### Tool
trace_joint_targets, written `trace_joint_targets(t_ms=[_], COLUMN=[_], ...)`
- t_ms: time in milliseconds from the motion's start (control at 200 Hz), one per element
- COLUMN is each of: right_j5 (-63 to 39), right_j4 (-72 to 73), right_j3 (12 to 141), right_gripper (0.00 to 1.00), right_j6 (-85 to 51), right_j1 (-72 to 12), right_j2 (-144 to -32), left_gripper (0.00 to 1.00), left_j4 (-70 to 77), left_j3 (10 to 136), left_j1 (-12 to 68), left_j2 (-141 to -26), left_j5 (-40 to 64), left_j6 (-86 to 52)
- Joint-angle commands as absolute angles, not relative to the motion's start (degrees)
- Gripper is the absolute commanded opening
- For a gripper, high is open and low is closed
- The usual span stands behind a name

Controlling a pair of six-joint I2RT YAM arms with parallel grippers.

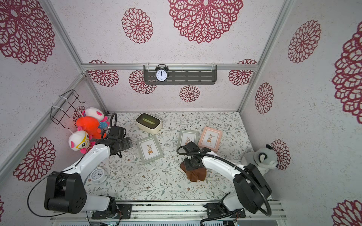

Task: Wipe the picture frame with a cloth
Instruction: Pick up the cleaning item at the center of the board, then move the picture frame to the center of the board.

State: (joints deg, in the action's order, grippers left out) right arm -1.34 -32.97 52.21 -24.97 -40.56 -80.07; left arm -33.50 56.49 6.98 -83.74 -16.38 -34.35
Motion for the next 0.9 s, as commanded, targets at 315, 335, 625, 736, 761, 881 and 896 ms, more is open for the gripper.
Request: trace_joint_targets(t_ms=[315, 335, 625, 736, 761, 881, 896], right_j5=[-3.6, -3.6, -3.4, -3.2, -3.1, -2.9, -2.9], right_j4=[-30.5, -30.4, -29.6, -29.7, -29.7, -29.5, -29.4], right_j3=[57.9, 57.9, 57.4, 57.1, 57.0, 56.7, 56.6], right_gripper=[0.00, 0.00, 0.00, 0.00, 0.00, 0.00, 0.00], right_j6=[-28.5, -28.4, -28.3, -28.3, -28.3, -28.5, -28.4], right_j1=[-40.8, -40.8, -40.8, -40.8, -40.8, -40.7, -40.7], right_j2=[-73.4, -73.3, -72.2, -71.7, -71.5, -71.1, -71.2], left_gripper=[0.66, 0.64, 0.55, 0.52, 0.51, 0.46, 0.46], left_j4=[-31.7, -31.7, -30.7, -30.7, -30.6, -29.7, -29.6], left_j3=[64.0, 64.1, 67.0, 66.5, 66.3, 65.3, 65.2], left_j1=[7.9, 8.1, 11.2, 11.5, 11.5, 11.7, 11.8], left_j2=[-98.8, -99.3, -105.4, -106.7, -106.9, -107.2, -107.3], left_j5=[-2.7, -2.5, -2.4, -2.3, -2.2, -1.5, -1.5], left_j6=[-38.6, -38.7, -38.1, -38.2, -38.3, -38.4, -38.3])
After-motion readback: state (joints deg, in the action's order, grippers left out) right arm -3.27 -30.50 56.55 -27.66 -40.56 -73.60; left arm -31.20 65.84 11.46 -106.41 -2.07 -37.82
